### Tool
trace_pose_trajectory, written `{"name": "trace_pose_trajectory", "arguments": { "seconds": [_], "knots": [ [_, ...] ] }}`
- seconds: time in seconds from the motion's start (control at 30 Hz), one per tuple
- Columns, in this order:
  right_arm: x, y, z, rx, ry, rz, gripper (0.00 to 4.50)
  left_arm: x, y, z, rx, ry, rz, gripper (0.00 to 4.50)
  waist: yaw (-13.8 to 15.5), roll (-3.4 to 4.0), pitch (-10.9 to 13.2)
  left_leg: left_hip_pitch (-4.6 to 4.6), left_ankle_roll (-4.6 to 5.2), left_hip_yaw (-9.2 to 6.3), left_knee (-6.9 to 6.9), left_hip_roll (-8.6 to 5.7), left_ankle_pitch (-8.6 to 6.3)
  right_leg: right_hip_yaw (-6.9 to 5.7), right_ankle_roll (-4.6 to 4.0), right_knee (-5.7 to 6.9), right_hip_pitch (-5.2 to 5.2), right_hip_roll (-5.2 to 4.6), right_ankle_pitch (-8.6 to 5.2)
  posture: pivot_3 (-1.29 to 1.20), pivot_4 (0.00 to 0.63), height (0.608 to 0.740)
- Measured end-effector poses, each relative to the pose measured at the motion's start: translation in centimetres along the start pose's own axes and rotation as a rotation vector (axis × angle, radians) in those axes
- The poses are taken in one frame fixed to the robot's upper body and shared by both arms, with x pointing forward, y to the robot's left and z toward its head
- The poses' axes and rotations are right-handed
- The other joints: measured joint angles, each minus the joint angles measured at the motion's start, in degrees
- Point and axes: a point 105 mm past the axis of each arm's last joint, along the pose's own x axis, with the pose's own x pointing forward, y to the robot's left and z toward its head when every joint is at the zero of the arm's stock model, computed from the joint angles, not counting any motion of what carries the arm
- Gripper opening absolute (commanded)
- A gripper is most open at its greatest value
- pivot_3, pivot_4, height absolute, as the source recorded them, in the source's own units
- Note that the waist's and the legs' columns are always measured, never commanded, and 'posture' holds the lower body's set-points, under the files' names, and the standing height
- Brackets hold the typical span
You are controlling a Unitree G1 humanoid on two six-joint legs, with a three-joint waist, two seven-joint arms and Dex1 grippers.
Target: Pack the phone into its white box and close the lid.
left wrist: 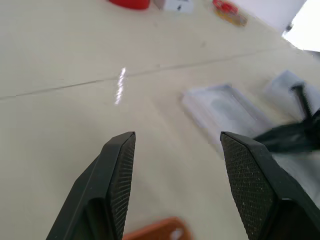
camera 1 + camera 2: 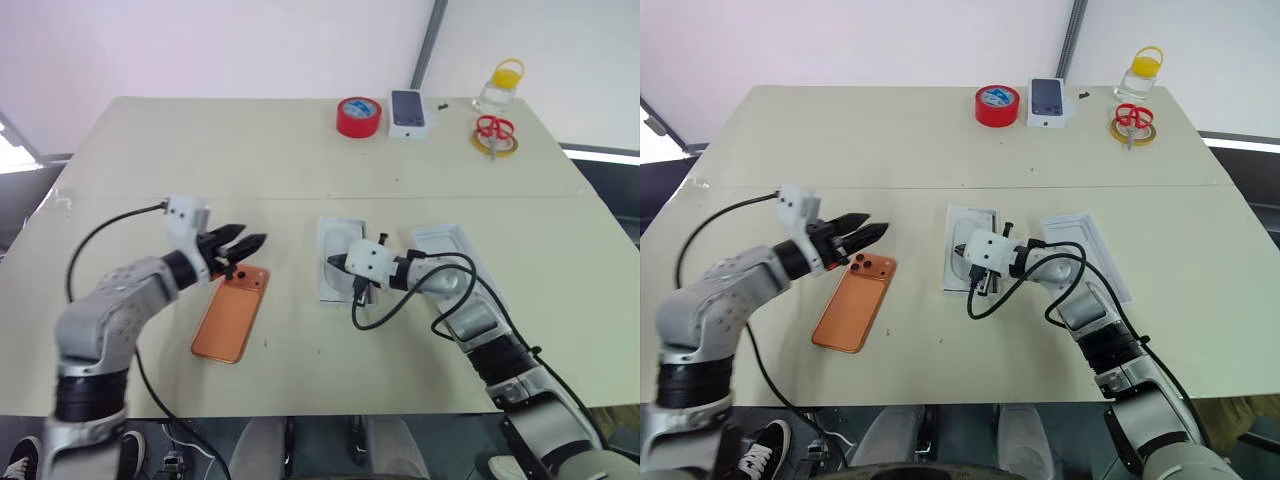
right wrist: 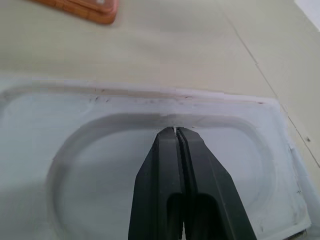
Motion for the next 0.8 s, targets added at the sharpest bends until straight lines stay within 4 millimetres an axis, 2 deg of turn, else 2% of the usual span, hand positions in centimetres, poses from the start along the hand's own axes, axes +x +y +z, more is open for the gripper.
{"name": "trace_pose_trajectory", "arguments": {
  "seconds": [0.13,0.23,0.4,0.53,0.8],
  "knots": [
    [-0.4,0.0,-0.4,-0.044,0.022,0.025,0.07,-0.6,0.8,-1.3,-0.009,0.006,0.004,2.86,0.4,-0.03,0.0,-0.08,0.10,-0.05,0.17,-0.01,-0.05,-0.04,-0.01,-0.02,0.05,-0.04,0.01,0.00,0.150,0.740],
    [-0.9,0.0,-0.8,-0.090,0.051,0.048,0.07,-1.4,0.6,-1.3,-0.004,-0.018,-0.038,2.86,0.7,-0.03,0.0,-0.08,0.13,-0.05,0.17,-0.01,-0.07,-0.05,-0.01,-0.03,0.04,-0.05,0.01,0.00,0.150,0.740],
    [-1.5,-0.7,-1.1,-0.122,0.129,0.069,0.07,-3.1,0.1,-2.8,-0.040,0.020,-0.112,2.86,0.9,-0.01,0.0,-0.10,0.15,-0.05,0.17,0.03,-0.08,-0.07,-0.04,-0.02,-0.01,-0.05,0.01,0.00,0.150,0.740],
    [-1.8,-1.1,-1.0,-0.153,0.177,0.080,0.07,-3.0,0.2,-2.3,-0.008,-0.003,-0.106,2.86,1.0,-0.01,0.0,-0.12,0.15,-0.05,0.18,0.06,-0.08,-0.09,-0.06,-0.02,-0.04,-0.01,0.03,0.00,0.150,0.740],
    [-1.7,-0.8,-1.0,-0.215,0.206,0.111,0.07,-2.9,0.3,-2.2,-0.005,-0.021,-0.098,2.86,0.8,-0.01,0.0,-0.12,0.15,-0.04,0.17,0.08,-0.08,-0.10,-0.05,-0.01,-0.04,0.03,0.04,0.00,0.150,0.740]
  ]
}}
